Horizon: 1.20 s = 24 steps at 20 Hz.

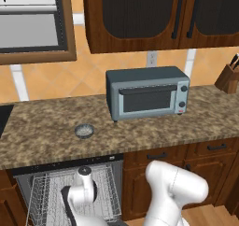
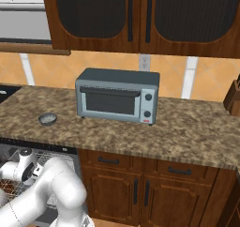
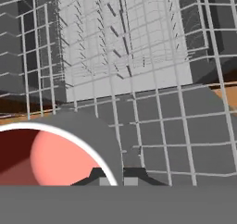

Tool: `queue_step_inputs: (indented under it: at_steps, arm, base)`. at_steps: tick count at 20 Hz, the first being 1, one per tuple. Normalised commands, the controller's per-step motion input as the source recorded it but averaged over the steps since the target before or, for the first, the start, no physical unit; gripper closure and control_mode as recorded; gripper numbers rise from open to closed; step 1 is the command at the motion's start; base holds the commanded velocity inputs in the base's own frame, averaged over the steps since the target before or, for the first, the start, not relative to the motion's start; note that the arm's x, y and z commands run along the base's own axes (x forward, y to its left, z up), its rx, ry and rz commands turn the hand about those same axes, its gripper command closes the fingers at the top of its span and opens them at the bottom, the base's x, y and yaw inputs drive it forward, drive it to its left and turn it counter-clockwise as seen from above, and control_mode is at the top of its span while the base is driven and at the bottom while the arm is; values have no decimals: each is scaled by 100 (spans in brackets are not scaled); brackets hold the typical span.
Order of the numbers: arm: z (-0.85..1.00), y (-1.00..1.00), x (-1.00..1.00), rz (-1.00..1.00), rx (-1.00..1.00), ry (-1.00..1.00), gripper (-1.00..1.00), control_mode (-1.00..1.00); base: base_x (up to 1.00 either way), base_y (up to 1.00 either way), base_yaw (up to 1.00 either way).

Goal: Pick up the cup and bowl from the counter, place them in the dishwasher, and close the dishwasher door.

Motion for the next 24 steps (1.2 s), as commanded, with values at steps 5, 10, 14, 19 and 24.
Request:
queue_step_inputs:
  at_steps: [5,10,14,19,24]
  arm:
    - [-12,4,48,-7,0,0,100,-100]
    - [-66,1,1,-1,0,7,100,-100]
    - [-68,0,0,0,0,3,100,-100]
    - [-26,0,0,0,0,0,100,-100]
    - [8,0,0,0,-1,0,-100,-100]
  base:
    - [0,0,0]
    - [0,0,0]
    - [0,0,0]
    - [0,0,0]
    - [0,0,0]
